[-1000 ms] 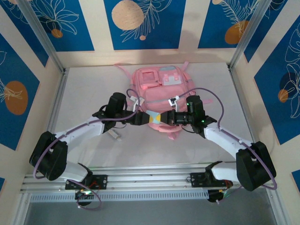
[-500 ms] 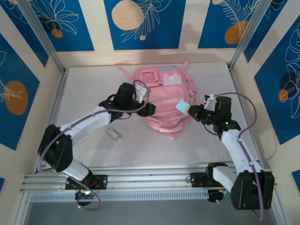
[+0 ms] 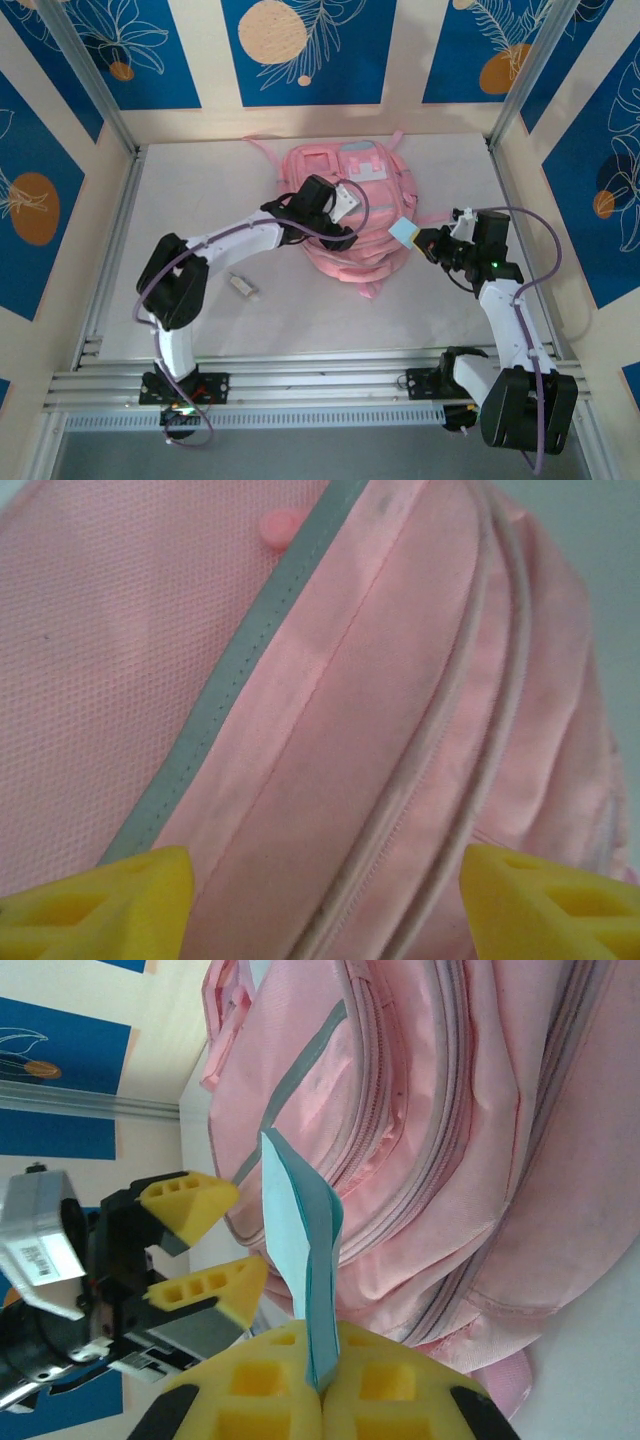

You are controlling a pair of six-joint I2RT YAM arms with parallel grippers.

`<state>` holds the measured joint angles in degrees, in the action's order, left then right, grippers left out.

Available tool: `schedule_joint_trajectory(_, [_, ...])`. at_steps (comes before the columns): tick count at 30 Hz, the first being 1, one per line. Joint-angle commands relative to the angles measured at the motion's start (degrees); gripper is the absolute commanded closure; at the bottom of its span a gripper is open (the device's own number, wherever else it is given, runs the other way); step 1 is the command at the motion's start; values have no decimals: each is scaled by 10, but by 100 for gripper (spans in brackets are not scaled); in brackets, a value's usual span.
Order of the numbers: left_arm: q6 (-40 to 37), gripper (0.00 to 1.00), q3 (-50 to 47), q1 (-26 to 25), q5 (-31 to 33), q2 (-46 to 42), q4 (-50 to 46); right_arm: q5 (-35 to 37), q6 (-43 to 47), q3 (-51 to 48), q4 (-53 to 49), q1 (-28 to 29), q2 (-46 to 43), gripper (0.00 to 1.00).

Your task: Pack books, pencil case, and school supplies into a backpack

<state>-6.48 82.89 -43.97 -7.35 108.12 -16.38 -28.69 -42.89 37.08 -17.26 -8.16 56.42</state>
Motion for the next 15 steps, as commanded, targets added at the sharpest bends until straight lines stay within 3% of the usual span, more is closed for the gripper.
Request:
schedule_joint_trajectory(1, [-48,29,22,-8,30,27,-28,-21,-1,-10,-7,-4,-12,100])
schedule_joint_trajectory(6, [-55,32,27,-8,56,40,-26,-21,-2,-11,-5,-4,-11,100])
schedule_joint_trajectory(15, [-38,96,60,-7,30,28,-45,-20,-2,-15,-2,-5,-9,100])
